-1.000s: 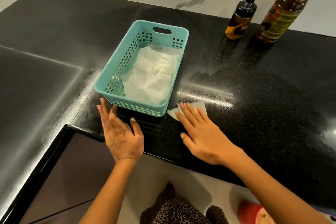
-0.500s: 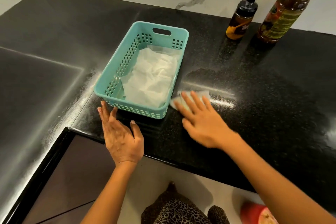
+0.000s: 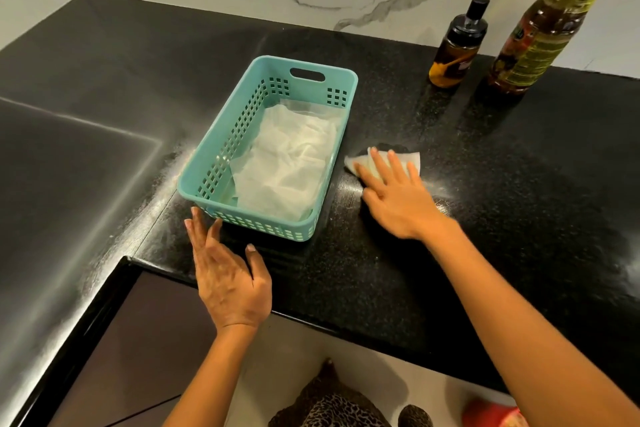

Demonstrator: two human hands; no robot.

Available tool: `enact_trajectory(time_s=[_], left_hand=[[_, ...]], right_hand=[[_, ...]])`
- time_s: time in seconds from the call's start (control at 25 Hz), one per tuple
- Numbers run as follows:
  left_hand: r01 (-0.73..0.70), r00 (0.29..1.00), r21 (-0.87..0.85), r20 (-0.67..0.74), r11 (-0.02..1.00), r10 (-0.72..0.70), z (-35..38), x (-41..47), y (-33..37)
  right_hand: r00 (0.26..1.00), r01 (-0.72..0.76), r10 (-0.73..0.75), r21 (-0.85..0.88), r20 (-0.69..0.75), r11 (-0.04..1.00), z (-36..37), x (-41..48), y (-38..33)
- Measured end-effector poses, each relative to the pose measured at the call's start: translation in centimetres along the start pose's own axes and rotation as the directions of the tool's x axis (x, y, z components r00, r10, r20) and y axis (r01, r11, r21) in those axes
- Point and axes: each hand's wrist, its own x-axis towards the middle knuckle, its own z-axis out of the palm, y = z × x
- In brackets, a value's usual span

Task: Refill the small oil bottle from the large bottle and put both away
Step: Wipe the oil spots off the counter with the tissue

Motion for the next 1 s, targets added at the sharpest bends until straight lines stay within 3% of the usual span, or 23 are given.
enact_trajectory(time_s=[0.12,0.36,0.44,0.76,1.0], left_hand=[[0.008,1.000,0.004,0.005,1.000,-0.008,0.0,0.0,0.0],[0.009,1.000,0.003,-0.002,1.000,-0.009,-0.2,0.0,0.2],[0.015,1.000,0.000,-0.008,1.000,-0.015,-0.2,0.0,0.4],[0.014,1.000,-0.007,-0.012,1.000,-0.014,-0.3,0.0,0.7],[0.039,0.999,-0.010,-0.020,0.999,-0.039,-0.4,0.0,1.1]], right_hand=[[0.987,0.157,-0.157,-0.008,-0.021,0.988,1.4,-5.1,-1.0],[0.988,-0.149,0.148,0.020,0.040,0.989,-2.4,4.8,5.0],[0.985,-0.166,0.164,0.020,0.054,0.986,-3.0,7.2,4.5],[0.989,0.146,-0.146,-0.030,0.003,0.989,0.8,-2.8,-1.0],[0.995,-0.094,0.093,0.037,0.037,0.995,-2.4,6.1,2.0]])
